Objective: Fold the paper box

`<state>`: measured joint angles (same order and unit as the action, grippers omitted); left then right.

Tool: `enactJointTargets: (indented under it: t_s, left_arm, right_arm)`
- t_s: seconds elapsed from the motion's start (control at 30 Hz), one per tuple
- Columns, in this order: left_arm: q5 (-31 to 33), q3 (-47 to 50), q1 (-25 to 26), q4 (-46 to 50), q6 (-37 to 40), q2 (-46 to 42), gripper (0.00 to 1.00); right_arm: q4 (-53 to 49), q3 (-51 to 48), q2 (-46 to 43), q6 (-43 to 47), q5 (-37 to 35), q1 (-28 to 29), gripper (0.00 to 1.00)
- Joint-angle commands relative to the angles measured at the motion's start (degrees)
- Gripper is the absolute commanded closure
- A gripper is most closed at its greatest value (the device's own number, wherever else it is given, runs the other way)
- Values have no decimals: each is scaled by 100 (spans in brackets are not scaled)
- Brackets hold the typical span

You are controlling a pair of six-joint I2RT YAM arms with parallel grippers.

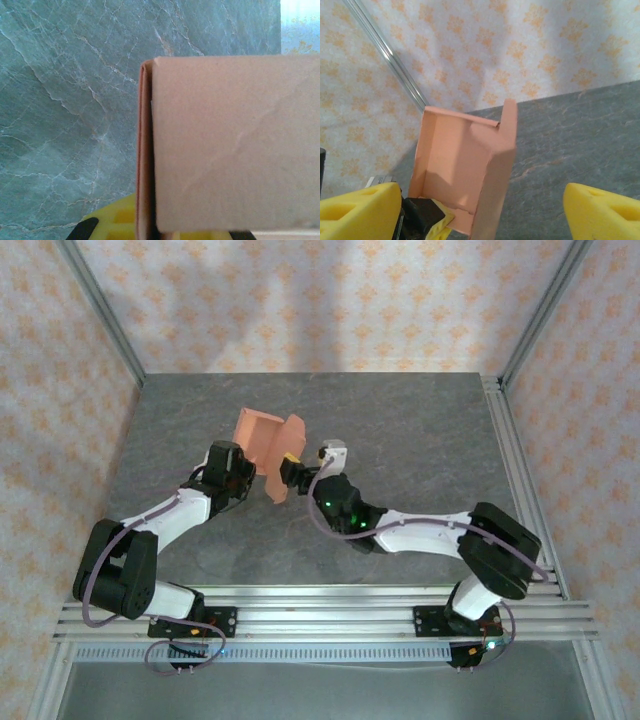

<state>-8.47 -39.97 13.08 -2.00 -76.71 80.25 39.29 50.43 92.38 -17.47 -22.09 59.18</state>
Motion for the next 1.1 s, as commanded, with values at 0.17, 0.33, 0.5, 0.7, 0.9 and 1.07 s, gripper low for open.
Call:
enactJointTargets:
  t_s: [0.17, 0.33, 0.5, 0.7, 0.9, 1.07]
  left_arm:
    - [235, -62, -16, 7, -108, -203, 100]
    - [227, -86, -16, -15, -38, -159, 100]
    - [273, -99, -17, 62, -28, -151, 74]
    - [210, -137, -17, 186, 100, -295, 32]
    - [157, -314, -16, 557, 844, -731, 12]
    - [498, -606, -24, 1179, 2269, -1144, 8]
  right_arm:
    - [-1242, 779, 772, -1010, -403, 40, 44]
    - [-1304, 828, 680, -839, -292, 39, 87]
    - [-1538, 857, 517, -600, -421, 41, 100]
    - [-2074, 1168, 535, -64, -661, 25, 100]
    - [-2754, 1363, 344, 87, 69, -414, 100]
    - [-4478, 1993, 281, 486, 1614, -1079, 100]
